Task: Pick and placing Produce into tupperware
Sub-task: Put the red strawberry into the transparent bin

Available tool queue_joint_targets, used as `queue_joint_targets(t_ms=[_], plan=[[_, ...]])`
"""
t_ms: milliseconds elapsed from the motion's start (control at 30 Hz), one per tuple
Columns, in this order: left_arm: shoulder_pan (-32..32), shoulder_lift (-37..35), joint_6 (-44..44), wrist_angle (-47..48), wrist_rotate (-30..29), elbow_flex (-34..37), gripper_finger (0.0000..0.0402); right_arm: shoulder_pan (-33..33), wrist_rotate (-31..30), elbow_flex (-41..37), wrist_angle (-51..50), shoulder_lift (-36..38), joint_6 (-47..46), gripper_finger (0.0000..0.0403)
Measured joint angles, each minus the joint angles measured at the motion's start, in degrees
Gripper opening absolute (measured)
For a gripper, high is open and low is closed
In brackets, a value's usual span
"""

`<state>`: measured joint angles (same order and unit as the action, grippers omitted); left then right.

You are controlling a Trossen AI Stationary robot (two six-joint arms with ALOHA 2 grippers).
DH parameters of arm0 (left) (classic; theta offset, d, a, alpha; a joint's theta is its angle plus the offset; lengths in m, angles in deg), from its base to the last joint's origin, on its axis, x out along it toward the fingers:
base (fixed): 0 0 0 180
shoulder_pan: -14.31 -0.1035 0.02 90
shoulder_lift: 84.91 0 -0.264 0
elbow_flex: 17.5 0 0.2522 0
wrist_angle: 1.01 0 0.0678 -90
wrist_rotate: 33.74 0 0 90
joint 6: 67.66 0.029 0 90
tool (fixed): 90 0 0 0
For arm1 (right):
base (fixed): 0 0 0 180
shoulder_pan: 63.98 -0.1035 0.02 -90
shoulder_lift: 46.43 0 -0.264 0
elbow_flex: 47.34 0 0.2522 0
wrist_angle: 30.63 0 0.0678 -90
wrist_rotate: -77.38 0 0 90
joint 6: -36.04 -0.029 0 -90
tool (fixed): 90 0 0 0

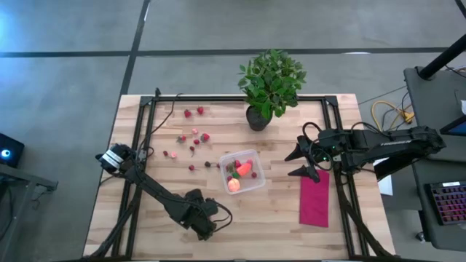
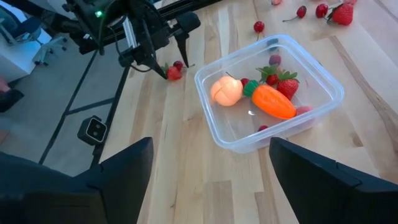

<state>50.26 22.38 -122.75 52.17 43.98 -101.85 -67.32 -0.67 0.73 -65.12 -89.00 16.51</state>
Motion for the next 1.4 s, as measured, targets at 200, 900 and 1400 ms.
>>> queue_joint_targets(t_ms=[200,900,1400], plan=[[-0.10,0.00,0.00,0.02,-0.10,0.00,0.0218,-0.01,-0.01,0.00,0.00,0.01,0.00,0.0308],[-5.19,-0.25,9.86,0.11,-0.69,-6.40,0.0113,0.00,-0.01,0.00,0.00,0.01,0.00,0.0308],[-26.40,0.14,36.49,-4.25,-1.75,-16.59,0.0121,0.01,0.00,0.00,0.00,0.02,0.00,0.0307]])
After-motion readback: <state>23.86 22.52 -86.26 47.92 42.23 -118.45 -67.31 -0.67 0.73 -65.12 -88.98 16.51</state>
